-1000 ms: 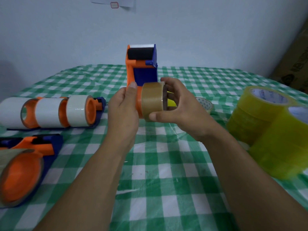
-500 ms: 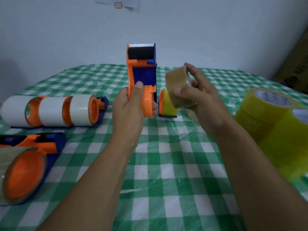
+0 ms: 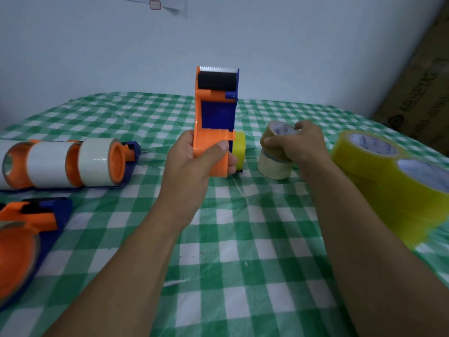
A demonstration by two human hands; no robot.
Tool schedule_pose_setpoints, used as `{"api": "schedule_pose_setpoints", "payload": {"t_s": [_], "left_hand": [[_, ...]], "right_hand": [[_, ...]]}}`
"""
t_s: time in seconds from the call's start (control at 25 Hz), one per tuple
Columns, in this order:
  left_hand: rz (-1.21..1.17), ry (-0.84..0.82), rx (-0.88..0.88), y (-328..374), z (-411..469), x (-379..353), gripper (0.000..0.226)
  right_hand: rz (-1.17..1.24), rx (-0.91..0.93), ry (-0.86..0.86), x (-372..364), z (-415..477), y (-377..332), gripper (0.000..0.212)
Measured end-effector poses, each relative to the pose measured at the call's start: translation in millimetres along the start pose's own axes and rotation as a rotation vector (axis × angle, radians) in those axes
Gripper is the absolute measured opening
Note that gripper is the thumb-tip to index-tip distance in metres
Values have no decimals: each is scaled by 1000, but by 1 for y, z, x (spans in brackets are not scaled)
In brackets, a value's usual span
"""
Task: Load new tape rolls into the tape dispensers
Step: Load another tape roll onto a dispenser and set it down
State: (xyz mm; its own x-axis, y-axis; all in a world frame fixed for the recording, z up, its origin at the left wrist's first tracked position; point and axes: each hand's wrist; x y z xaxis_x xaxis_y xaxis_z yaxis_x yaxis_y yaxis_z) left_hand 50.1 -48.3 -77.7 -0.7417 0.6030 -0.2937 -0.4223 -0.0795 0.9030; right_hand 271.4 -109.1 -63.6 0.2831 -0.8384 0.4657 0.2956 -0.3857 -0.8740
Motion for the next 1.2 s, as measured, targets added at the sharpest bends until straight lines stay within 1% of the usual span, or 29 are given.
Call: {"api": "schedule_pose_setpoints", "payload": {"t_s": [0.32, 0.68, 0.88, 1.04, 1.2], "left_hand": [[9, 13, 13, -1, 2, 3, 24], [7, 5, 18, -2, 1, 3, 21], [10, 6, 21, -3, 1, 3, 20], [21, 13, 23, -4, 2, 3, 20], [20, 15, 28, -5, 3, 4, 20]], "right_hand": [[-123, 52, -15, -3, 13, 4, 99], [-169, 58, -25, -6, 12, 8, 97], [-294, 118, -70, -8, 4, 13, 107], [-359, 170, -64, -9, 2, 15, 100], [-356, 161, -66, -7, 4, 14, 98]]}}
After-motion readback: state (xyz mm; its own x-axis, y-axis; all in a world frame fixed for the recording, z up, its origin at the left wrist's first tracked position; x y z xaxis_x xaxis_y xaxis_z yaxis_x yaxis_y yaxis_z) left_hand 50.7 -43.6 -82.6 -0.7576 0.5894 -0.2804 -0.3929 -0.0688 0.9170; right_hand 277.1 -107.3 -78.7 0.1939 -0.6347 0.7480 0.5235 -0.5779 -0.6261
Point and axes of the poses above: each hand's wrist, its own z-axis towards the middle knuckle, its own x-axis out of the back of the hand, y = z × x, and after that the axes turned 5 degrees about y, right-handed
